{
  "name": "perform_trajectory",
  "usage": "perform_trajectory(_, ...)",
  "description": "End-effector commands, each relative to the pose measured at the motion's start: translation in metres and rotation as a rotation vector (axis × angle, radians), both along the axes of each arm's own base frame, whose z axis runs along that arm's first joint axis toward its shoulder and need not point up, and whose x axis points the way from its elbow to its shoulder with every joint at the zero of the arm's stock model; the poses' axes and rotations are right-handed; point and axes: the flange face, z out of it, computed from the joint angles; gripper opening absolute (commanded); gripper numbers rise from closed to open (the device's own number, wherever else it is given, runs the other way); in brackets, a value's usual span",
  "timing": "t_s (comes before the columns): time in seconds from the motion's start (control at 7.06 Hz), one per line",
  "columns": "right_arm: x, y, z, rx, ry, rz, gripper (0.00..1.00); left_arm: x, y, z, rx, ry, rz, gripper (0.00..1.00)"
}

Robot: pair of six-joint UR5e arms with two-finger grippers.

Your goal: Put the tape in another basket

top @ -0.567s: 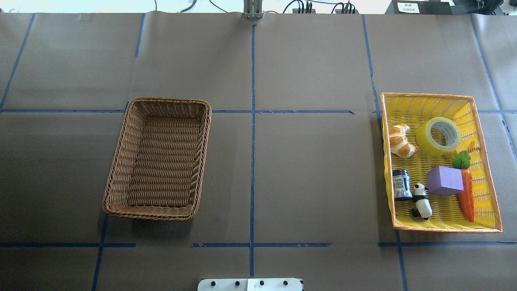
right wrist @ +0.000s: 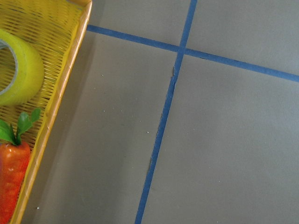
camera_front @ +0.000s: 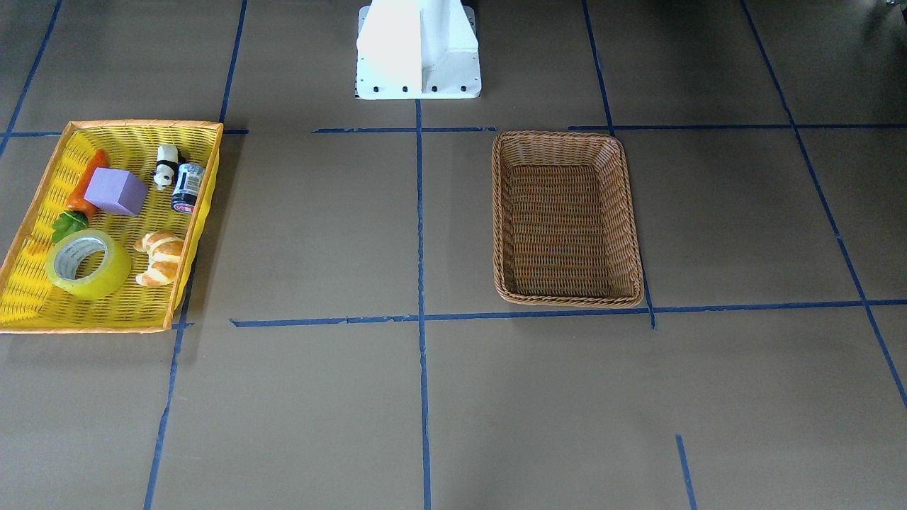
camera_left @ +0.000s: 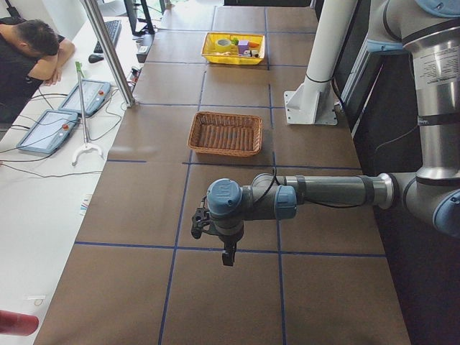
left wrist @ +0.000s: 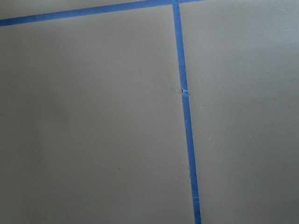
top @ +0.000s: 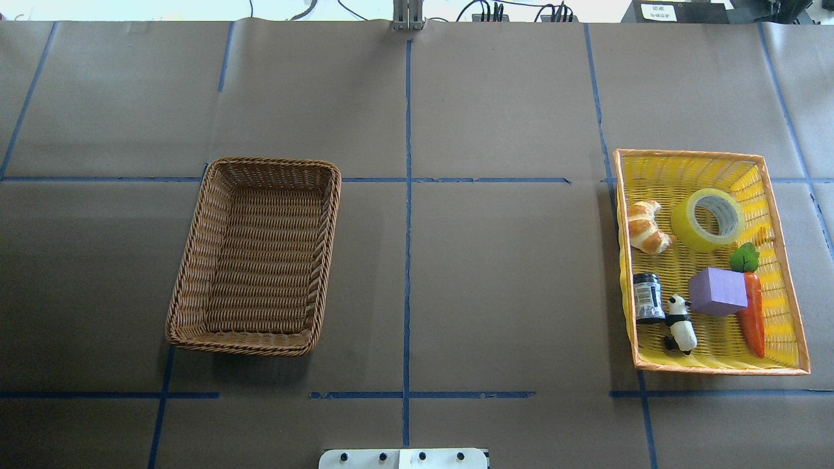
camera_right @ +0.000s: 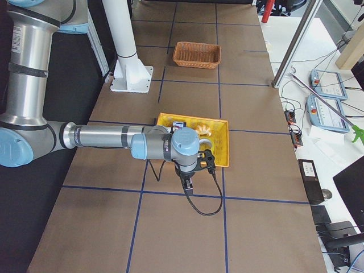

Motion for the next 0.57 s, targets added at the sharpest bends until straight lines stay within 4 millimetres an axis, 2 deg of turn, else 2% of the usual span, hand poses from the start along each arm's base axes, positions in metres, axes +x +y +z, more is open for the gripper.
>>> perform_trajectory(0.0, -0.014, -0.015, -0.017, 0.109, -0.002, -0.034, 1.0, 0.0, 0.0, 0.003, -0.005, 0.0, 0.0, 1.0)
perform_trajectory(0.14, -0.032, -0.034, -0.031, 0.156, 0.0, -0.076, 1.0, 0.0, 0.0, 0.003, -0.003, 0.0, 0.0, 1.0)
perform_trajectory(0.28, -0.042, -0.039, -0.038, 0.176, -0.003, -0.089, 1.0, 0.0, 0.0, 0.005, -0.006, 0.0, 0.0, 1.0)
perform_trajectory(0.43, -0.05, -0.056, -0.054, 0.133, -0.022, -0.024, 1.0, 0.0, 0.001, 0.006, -0.008, 0.0, 0.001, 1.0)
